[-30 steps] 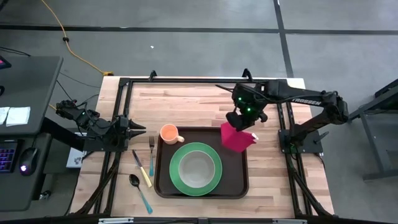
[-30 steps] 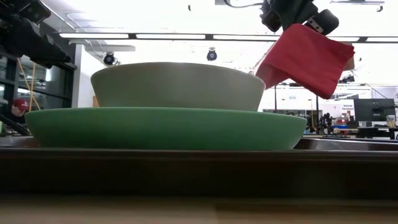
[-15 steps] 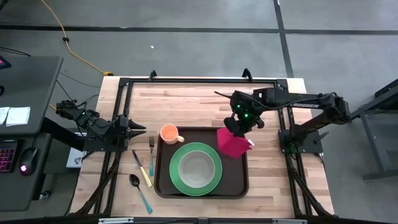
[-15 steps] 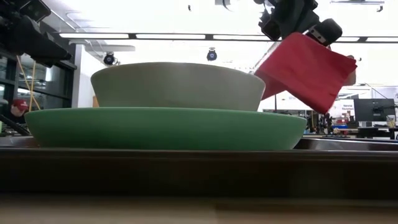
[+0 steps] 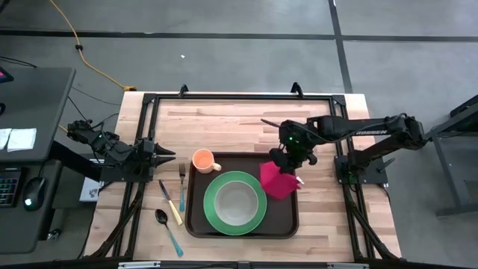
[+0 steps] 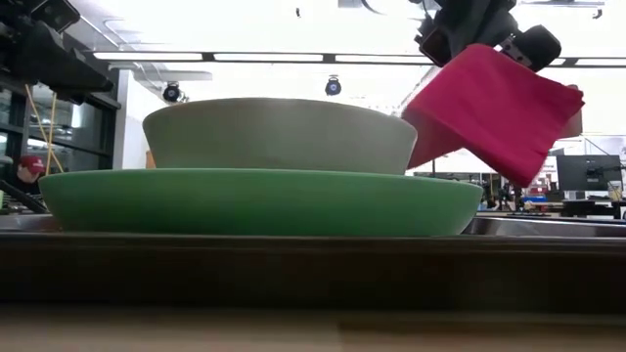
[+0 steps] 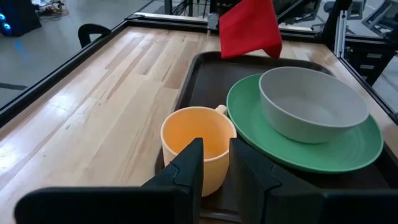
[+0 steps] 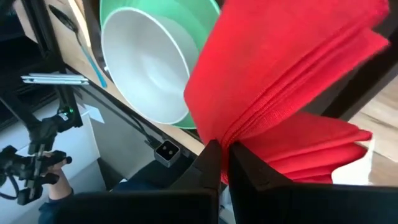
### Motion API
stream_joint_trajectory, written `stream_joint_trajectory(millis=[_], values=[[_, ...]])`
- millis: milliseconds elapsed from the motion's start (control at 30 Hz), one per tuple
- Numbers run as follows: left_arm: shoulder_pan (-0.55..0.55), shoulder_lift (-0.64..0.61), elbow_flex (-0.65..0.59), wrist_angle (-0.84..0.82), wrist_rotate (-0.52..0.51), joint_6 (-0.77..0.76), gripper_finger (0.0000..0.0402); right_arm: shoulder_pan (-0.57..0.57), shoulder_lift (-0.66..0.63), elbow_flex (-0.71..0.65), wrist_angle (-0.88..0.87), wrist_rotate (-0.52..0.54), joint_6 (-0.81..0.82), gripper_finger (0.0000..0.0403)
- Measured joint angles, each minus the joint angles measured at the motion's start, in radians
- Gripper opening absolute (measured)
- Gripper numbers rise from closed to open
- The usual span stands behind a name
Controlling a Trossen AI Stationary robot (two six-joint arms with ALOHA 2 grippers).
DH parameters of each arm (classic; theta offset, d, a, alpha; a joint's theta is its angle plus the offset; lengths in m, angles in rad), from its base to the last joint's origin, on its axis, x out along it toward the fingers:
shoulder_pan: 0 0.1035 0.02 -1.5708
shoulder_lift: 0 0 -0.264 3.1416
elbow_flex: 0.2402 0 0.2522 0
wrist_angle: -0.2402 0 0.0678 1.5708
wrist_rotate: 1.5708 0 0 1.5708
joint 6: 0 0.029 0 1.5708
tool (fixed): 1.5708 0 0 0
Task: Set up tray
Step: Put the red table napkin on the black serving tray to the right of the green plate
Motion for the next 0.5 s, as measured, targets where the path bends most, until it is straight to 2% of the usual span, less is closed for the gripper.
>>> stream_joint_trajectory(millis=[500], values=[[0.000,0.000,0.000,0.004,0.000,0.000,0.0108,0.083,0.000,0.000,0.016,0.067,0.076,0.0000]])
